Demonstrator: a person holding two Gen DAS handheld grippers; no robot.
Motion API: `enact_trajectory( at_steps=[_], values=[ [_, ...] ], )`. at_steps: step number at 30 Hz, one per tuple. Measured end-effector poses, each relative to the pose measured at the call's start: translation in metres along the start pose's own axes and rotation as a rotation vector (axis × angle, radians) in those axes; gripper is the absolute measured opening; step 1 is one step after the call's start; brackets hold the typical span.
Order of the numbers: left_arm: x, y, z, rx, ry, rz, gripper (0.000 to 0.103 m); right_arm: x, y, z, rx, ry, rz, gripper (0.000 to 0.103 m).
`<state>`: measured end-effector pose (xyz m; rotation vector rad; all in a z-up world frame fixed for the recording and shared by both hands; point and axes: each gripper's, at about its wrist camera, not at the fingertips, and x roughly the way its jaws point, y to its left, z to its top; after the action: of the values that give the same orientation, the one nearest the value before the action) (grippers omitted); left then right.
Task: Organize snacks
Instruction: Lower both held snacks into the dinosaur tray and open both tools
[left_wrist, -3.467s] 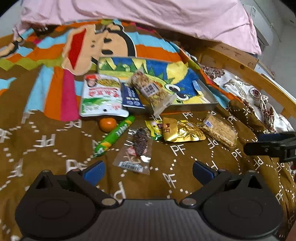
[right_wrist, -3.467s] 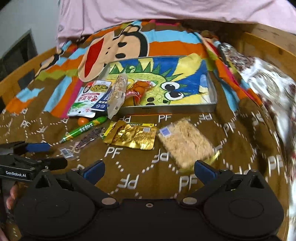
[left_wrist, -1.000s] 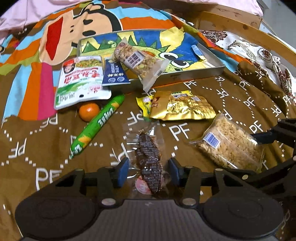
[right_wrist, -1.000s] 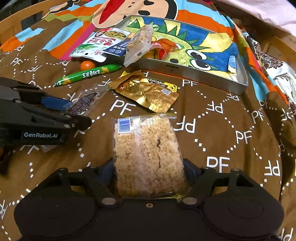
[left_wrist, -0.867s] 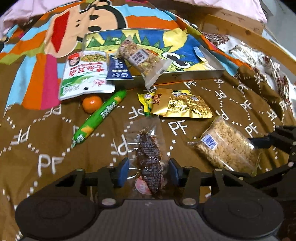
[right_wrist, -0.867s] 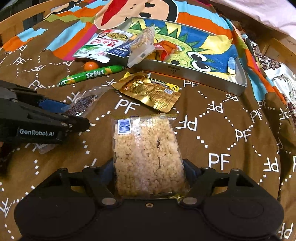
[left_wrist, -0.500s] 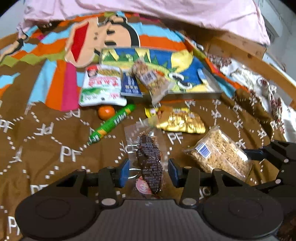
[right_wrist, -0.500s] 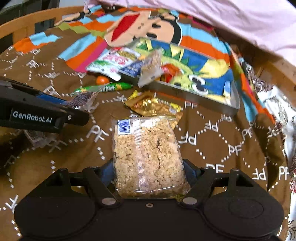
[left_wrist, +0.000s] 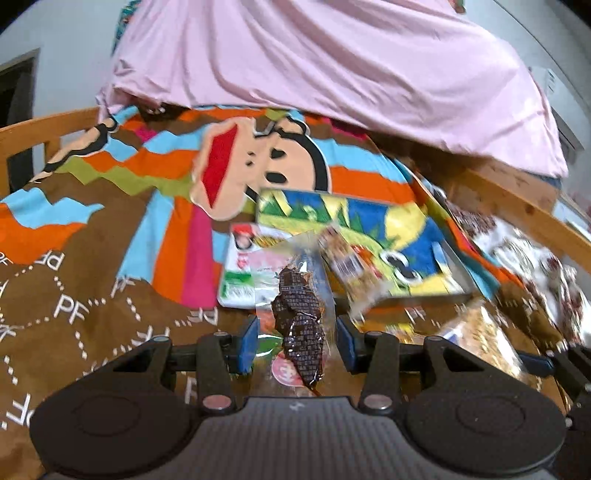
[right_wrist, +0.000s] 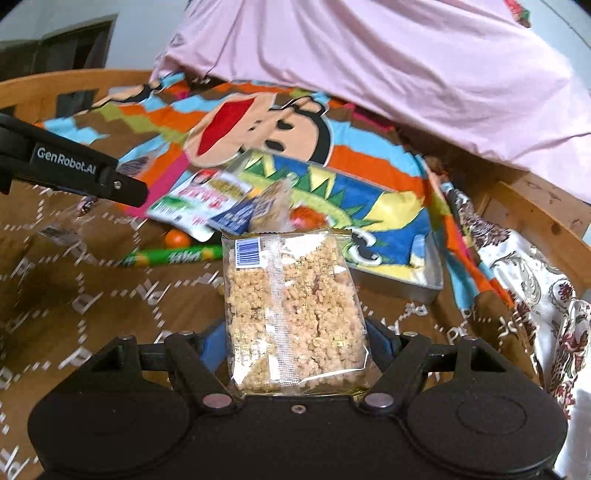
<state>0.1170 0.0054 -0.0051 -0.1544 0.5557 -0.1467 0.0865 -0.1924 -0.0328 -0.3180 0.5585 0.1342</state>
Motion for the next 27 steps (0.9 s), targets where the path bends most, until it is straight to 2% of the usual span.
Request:
enact_trajectory(
  at_steps=[4, 8, 12, 19, 24, 27],
  values=[
    [0.019, 0.004, 0.014, -0.048, -0.034, -0.003, 0.048, 0.014, -0.011, 0.008, 0.03, -0.045, -0.027, 0.077],
    [0.045, 0.001, 0.029, -0.035, -0.084, 0.003, 0.048, 0.037, -0.03, 0.02, 0.123, -0.079, -0.047, 0.077],
    [0.071, 0.0, 0.04, -0.05, -0.108, -0.022, 0.048, 0.064, -0.053, 0.035, 0.237, -0.133, -0.064, 0.077],
    [0.119, -0.002, 0.05, -0.043, -0.159, -0.048, 0.048, 0.118, -0.076, 0.061, 0.327, -0.181, -0.102, 0.077],
    [0.161, -0.005, 0.05, -0.031, -0.095, -0.067, 0.048, 0.156, -0.08, 0.065, 0.395, -0.155, -0.085, 0.077],
    [0.18, -0.01, 0.049, 0.013, -0.052, -0.063, 0.048, 0.173, -0.078, 0.066, 0.405, -0.13, -0.068, 0.077]
  ],
)
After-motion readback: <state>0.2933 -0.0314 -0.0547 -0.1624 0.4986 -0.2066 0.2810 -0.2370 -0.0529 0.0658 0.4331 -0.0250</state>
